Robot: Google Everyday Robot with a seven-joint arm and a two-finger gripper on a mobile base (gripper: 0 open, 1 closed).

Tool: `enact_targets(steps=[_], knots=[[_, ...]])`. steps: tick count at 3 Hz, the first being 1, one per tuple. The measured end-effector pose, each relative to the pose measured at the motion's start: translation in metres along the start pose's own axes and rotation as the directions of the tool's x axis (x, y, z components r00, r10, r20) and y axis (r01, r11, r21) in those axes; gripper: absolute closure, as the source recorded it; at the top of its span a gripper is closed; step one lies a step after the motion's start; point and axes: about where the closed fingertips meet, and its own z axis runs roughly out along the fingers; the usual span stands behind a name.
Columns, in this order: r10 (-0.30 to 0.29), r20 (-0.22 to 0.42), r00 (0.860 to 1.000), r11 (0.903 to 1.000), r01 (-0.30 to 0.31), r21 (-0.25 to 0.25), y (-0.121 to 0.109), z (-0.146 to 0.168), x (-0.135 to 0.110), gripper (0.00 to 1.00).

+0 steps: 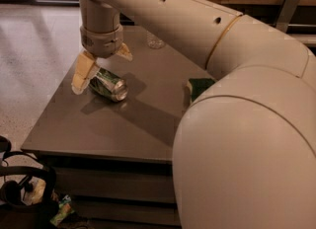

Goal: Pick green can

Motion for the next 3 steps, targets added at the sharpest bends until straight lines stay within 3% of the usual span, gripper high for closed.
enact_targets(steps=[3], knots=[[0.026, -0.022, 0.999, 0.9996, -0.026, -0.007, -0.006, 0.019, 0.0, 0.0]])
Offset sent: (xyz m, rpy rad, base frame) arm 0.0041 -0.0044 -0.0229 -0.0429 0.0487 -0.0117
